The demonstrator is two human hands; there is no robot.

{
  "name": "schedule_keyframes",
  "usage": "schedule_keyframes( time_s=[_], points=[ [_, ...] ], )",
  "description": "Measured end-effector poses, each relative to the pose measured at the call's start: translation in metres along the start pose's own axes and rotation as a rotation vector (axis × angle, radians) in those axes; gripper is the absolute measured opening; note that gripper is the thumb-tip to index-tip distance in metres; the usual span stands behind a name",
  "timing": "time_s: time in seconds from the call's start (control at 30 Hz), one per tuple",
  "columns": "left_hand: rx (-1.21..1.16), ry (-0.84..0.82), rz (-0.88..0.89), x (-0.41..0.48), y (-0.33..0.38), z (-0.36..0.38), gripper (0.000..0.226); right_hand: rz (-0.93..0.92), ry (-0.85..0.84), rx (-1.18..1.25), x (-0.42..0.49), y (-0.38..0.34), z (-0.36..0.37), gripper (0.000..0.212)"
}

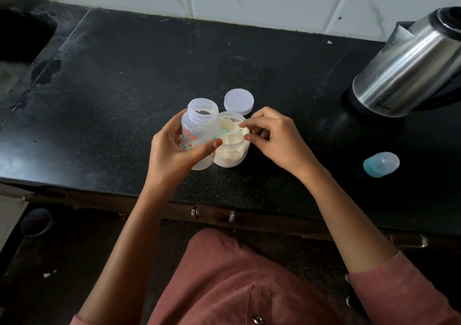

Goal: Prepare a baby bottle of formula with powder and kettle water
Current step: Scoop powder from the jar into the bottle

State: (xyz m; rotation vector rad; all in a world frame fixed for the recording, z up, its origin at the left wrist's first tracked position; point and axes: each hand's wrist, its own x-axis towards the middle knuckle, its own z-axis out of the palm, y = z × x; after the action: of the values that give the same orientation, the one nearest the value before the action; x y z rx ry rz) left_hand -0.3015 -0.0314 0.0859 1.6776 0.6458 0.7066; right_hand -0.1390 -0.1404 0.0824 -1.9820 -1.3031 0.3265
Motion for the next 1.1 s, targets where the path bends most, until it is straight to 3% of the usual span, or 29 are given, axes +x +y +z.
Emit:
schedule_keyframes(
  time_s=[0.27,0.47,0.6,1.1],
  points=[
    [-0.013,-0.062,-0.006,-0.019,0.007,0.039,0.070,0.038,0.079,0.035,-0.037,0.018,-0.022,0.027],
    [-0.059,-0.127,-0.003,-0.028,0.011,0.086,0.051,0.111,0.128,0.008,-0.067,0.051,-0.045,0.028],
    [-0.112,-0.216,-0.010,-0.026,0.008,0.124,0.058,0.163,0.191,-0.003,-0.080,0.076,-0.063,0.027],
    [-0.058,-0.230,0.059,0.064,-0.023,0.218,0.052,0.362,0.523,0.075,-0.056,0.149,-0.126,0.023]
  ],
)
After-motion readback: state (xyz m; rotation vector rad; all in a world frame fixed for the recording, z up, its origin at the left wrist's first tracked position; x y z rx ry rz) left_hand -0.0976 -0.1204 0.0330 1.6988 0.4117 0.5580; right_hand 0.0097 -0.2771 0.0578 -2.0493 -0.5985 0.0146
